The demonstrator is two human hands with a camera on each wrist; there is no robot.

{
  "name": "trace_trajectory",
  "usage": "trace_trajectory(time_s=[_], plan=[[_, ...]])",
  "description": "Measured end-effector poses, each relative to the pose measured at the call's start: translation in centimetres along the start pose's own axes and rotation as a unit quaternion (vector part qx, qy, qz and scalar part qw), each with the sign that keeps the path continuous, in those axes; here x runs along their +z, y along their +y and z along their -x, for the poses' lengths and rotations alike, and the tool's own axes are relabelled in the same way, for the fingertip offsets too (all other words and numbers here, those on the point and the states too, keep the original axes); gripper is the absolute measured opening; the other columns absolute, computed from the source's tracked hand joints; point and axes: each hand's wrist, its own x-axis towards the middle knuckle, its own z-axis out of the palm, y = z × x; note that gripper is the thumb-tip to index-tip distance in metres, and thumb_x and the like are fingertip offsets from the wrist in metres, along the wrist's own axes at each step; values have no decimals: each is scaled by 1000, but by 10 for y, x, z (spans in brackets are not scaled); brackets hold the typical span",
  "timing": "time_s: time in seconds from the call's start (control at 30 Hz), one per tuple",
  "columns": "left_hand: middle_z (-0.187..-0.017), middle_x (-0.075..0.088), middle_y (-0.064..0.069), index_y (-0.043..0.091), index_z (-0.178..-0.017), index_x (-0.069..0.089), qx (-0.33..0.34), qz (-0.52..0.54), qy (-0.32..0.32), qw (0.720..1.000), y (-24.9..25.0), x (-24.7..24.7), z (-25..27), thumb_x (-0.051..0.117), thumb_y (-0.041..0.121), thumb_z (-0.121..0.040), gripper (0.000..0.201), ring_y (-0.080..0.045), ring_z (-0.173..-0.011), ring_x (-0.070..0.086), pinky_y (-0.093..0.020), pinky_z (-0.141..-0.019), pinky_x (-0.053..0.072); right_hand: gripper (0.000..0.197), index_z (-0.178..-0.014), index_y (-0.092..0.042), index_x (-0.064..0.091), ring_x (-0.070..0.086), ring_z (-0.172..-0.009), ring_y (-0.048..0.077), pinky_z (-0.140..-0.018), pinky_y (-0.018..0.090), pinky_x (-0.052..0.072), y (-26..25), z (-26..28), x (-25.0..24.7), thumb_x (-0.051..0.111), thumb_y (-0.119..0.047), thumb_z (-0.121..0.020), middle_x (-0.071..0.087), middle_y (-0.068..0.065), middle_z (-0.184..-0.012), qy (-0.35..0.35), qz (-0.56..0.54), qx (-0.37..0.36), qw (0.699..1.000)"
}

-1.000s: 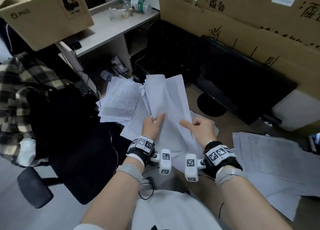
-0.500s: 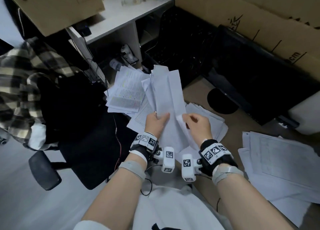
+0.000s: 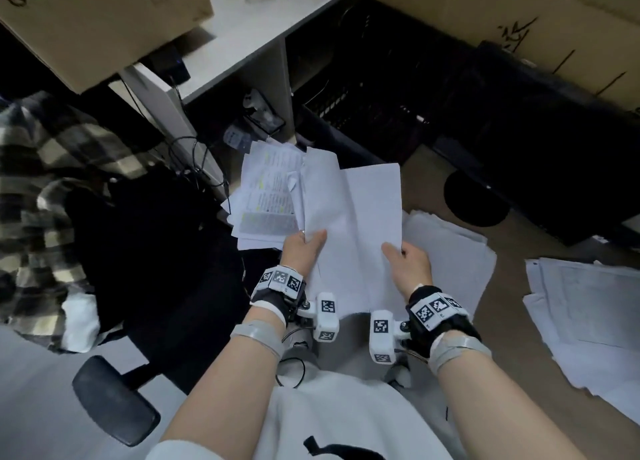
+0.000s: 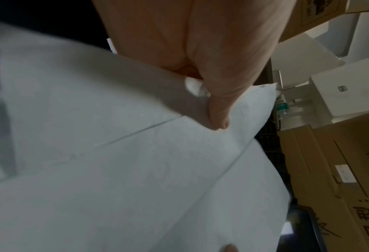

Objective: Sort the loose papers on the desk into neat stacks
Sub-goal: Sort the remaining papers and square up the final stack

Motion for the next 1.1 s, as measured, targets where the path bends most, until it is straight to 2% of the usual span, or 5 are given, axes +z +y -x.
trace_trajectory(time_s=[0.33,0.5,0.7,0.9,1.1], plan=[[-90,74,-19,-5,-95,70,-20,-51,-53,997,-9,40,-22,67,28,-93,33,-32,-83,72,-36,-75,60,23,-72,-6,54,48,-75,31,-70,32,36,67,-2,-49,46,-10,-93,56,10,-75,190,5,188,964],[-74,67,-1,6,-84,66,-37,-81,-73,993,-8,87,-11,62,25,-97,23,-11,-66,63,-19,-59,50,43,-142,5,41,45,-132,37,-103,33,37,99,-28,-84,38,-4,-100,45,22,-146,134,8,249,959],[-70,54,-9,11,-73,59,-45,-136,-92,985,-21,143,-5,53,68,-80,58,-20,-68,52,-38,-67,42,90,-150,-10,30,44,-130,24,-110,39,36,124,-53,-116,57,-61,-81,37,6,-151,109,-43,203,972],[-97,72,-24,9,-86,67,-68,-149,-117,980,-18,200,14,47,73,-85,67,-38,-92,70,-59,-85,56,102,-152,-29,27,43,-133,14,-105,34,41,102,-52,-134,82,-55,-70,41,-5,-148,-172,-145,75,972],[-93,68,-26,6,-86,64,-60,-182,-87,978,-13,231,32,40,77,-85,75,-32,-86,66,-56,-88,52,101,-150,-23,25,56,-121,17,-101,38,48,124,-61,-147,84,-46,-71,49,-1,-144,-184,-125,111,969]])
